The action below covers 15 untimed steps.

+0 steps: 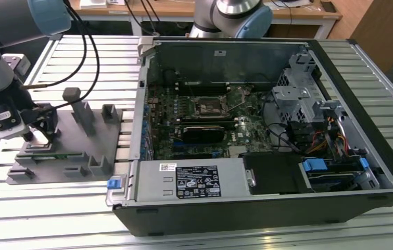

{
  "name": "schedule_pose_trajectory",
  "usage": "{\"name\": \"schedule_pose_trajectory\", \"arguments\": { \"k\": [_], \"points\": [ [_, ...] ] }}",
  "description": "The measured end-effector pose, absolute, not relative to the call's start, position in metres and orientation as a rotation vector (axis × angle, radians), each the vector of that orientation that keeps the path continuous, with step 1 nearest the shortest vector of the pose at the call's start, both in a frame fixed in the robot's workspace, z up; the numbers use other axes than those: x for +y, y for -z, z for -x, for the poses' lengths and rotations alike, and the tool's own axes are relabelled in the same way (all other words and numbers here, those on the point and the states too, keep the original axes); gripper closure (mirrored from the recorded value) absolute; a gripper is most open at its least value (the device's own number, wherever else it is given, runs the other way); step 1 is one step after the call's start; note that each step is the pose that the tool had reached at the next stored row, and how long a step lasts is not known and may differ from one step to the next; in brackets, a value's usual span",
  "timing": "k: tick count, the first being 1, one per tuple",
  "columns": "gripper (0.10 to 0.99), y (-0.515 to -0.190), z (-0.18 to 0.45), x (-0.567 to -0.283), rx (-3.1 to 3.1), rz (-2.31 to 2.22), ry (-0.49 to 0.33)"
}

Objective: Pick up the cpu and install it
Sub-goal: 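Pick up the cpu and move it towards the insertion slot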

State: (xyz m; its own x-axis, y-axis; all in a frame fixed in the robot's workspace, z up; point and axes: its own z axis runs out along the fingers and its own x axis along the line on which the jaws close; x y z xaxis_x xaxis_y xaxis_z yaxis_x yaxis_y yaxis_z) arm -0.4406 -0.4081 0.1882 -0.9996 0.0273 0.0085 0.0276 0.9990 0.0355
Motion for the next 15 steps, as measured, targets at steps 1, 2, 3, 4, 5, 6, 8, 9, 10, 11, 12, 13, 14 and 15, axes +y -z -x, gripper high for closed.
{"name": "schedule_pose_trajectory", "arguments": {
  "k": [1, 2, 3, 4, 5, 6, 8, 9, 10, 11, 12, 13, 14, 15],
  "points": [
    [0.557, -0.1879, 0.4406, -0.4081, -3.133, 0.043, 0.056],
    [0.557, -0.1878, 0.4405, -0.4081, -3.133, 0.043, 0.056],
    [0.549, -0.1878, 0.4405, -0.4081, -3.133, 0.043, 0.056],
    [0.549, -0.1878, 0.4405, -0.4081, -3.133, 0.043, 0.056],
    [0.486, -0.1878, 0.4405, -0.4081, -3.133, 0.043, 0.056],
    [0.486, -0.1877, 0.4406, -0.4082, -3.135, 0.043, 0.056],
    [0.486, -0.1876, 0.4413, -0.4081, -3.141, 0.043, 0.056],
    [0.486, -0.1877, 0.4417, -0.4081, -3.145, 0.043, 0.056],
    [0.486, -0.1877, 0.4421, -0.4082, -3.147, 0.043, 0.057],
    [0.486, -0.1877, 0.4425, -0.4083, -3.150, 0.042, 0.057],
    [0.486, -0.1876, 0.4429, -0.4085, -3.150, 0.042, 0.059],
    [0.486, -0.1876, 0.4435, -0.4087, -3.150, 0.041, 0.063],
    [0.486, -0.1875, 0.4440, -0.4088, -3.150, 0.040, 0.070],
    [0.486, -0.1875, 0.4444, -0.4089, -3.150, 0.039, 0.075]
  ]
}}
